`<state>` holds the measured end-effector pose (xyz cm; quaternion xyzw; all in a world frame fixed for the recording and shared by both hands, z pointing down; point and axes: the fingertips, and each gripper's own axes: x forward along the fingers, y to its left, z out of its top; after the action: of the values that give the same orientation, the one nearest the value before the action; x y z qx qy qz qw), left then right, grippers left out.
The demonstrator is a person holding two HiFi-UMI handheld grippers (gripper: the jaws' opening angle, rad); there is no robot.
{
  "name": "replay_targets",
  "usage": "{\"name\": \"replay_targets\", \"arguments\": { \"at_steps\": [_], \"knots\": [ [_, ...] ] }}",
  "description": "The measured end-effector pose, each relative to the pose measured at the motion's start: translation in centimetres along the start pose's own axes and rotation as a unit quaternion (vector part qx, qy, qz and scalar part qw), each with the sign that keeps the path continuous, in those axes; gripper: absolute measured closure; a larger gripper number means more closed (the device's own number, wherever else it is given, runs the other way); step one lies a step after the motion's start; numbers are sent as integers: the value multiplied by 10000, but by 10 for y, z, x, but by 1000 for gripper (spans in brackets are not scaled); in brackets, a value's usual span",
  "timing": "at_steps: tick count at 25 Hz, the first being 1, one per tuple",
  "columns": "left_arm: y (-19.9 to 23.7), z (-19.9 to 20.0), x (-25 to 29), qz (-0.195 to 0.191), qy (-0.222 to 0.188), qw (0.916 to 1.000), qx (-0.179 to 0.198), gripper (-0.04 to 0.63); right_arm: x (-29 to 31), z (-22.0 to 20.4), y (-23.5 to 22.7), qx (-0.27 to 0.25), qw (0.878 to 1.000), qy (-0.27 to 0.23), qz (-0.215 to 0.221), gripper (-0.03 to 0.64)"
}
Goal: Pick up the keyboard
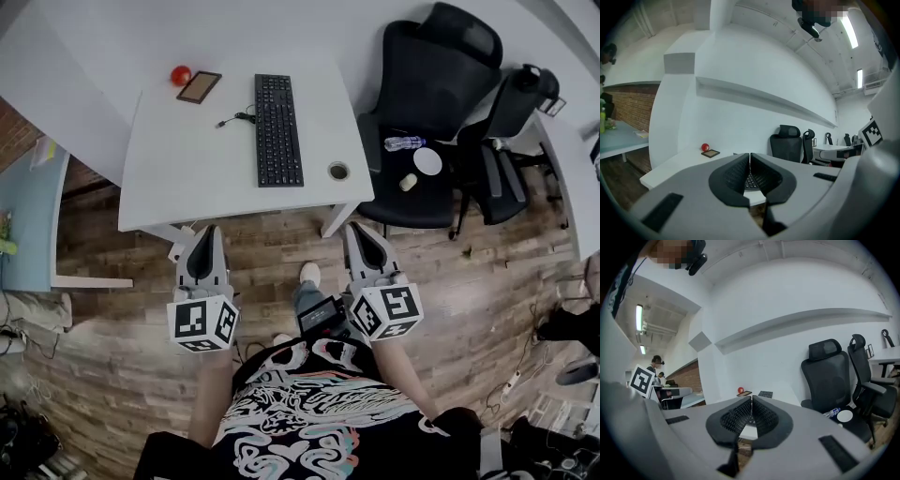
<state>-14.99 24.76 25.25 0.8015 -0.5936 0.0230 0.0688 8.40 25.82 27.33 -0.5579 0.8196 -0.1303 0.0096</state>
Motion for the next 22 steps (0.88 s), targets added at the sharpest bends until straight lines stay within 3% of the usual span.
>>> {"name": "replay_targets", "arguments": {
  "at_steps": [6,12,16,22],
  "knots": [
    [9,20,82,170,84,9995,261,575,80,15,-54,38,9999,131,51,588],
    [15,29,126,392,292,9975,518,575,128,6,-96,105,9989,450,57,588],
    [18,25,153,379,383,9979,373,575,153,3,-115,155,9982,564,98,588],
    [18,18,178,277,454,9985,139,575,172,25,-106,568,9967,308,489,588]
  ]
}}
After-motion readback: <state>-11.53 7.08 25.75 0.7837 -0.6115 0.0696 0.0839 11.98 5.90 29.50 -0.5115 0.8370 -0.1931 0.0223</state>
